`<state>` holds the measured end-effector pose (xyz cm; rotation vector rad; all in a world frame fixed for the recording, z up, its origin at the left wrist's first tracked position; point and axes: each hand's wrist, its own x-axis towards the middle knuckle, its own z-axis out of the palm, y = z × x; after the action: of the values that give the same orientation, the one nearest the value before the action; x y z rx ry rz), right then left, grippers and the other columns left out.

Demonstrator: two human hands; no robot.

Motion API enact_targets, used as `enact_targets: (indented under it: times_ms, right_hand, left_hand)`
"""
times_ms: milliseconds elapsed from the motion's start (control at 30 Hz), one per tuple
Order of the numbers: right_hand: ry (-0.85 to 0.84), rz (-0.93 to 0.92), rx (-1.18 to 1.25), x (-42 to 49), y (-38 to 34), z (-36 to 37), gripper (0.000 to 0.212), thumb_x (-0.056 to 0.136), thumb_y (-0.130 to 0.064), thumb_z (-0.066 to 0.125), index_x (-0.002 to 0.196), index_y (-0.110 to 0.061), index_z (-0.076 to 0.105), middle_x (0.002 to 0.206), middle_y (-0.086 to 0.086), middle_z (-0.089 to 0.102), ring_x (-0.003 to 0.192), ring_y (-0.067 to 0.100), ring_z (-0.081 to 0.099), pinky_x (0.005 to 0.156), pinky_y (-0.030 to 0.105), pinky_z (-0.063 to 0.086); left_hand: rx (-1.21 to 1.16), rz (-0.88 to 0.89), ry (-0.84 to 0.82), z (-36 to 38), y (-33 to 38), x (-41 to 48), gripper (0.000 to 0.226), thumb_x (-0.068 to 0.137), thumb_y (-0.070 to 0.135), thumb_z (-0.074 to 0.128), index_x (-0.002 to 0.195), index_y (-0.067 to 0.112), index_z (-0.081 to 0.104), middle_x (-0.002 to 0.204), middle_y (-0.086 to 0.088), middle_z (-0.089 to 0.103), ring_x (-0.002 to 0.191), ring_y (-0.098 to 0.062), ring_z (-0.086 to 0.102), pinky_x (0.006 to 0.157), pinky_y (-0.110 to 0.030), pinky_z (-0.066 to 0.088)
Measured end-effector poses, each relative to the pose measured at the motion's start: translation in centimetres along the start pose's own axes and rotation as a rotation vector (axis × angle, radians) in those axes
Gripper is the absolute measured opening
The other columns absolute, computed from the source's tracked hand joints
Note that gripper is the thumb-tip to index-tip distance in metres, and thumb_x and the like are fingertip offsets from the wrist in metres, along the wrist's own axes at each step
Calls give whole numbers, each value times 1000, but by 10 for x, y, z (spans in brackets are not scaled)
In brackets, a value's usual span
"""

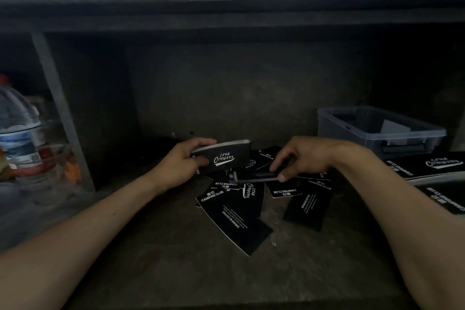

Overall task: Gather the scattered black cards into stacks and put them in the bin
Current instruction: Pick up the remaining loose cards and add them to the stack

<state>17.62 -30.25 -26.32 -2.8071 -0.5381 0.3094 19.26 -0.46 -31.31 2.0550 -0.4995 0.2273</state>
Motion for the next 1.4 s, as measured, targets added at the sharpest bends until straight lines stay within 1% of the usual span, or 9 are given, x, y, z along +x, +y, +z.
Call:
enact_targets:
  times_ms: [100,200,433,600,833,1000,1200,1300,1400]
  right_hand:
    - [259,-144,153,8,-3,3,12,90,-31,68,99,-32,75,76,-29,66,68,-18,58,64,6,42]
    - [553,-217,220,24,-11,17,13,90,-25,67,98,-20,77,83,-16,70,58,-12,58,56,5,45]
    - [789,-22,574,40,0,14,11,93,-15,62,94,-18,73,100,11,74,84,18,69,69,28,56]
    - [248,255,-55,26,20,18,41,94,-43,58,129,-23,61,138,3,56,123,21,53,94,21,37]
    - [93,303,-67,8,3,4,64,74,-50,78,131,-26,59,133,-5,57,115,15,54,85,24,39]
    - [247,361,67,8,2,-1,73,65,-27,89,131,-22,59,127,1,61,112,18,59,89,22,45]
    - [850,128,727,8,-3,-12,50,77,-5,73,122,-22,57,115,1,63,99,22,64,78,38,59]
    - [787,10,1197,10,-20,-7,38,76,4,74,100,-20,58,107,2,60,88,22,67,53,29,58]
    - [677,26,1134,19,-27,11,33,72,0,81,82,-15,53,84,7,62,68,16,64,48,25,54]
  left_hand:
    - [-95,-39,-14,-1,4,-3,21,96,22,65,114,31,69,106,14,75,101,3,67,81,-4,47]
    - [-19,-12,-71,0,7,-8,42,82,51,76,119,34,66,110,16,73,101,5,68,84,-11,52]
    - [46,65,33,3,2,-3,29,95,-2,61,121,11,66,117,-5,71,108,-15,66,97,-26,51]
    - [-4,-22,38,4,2,2,42,92,-9,50,113,23,66,109,4,71,96,-2,65,83,-14,50]
    - [-50,2,54,5,-1,1,46,92,-11,48,113,25,66,108,4,72,94,-3,66,87,-19,52]
    - [-63,-16,56,8,0,3,42,92,-12,47,116,17,66,103,9,71,82,12,65,74,-5,48]
    - [-60,-21,33,8,5,0,41,93,-11,48,115,18,65,107,6,68,90,5,62,76,-2,46]
    - [-104,-38,19,7,7,-1,32,95,0,54,106,25,69,100,9,72,82,10,66,74,-5,47]
    - [-145,-64,-9,3,6,-3,14,94,39,64,104,34,73,101,13,76,92,5,69,78,-10,49]
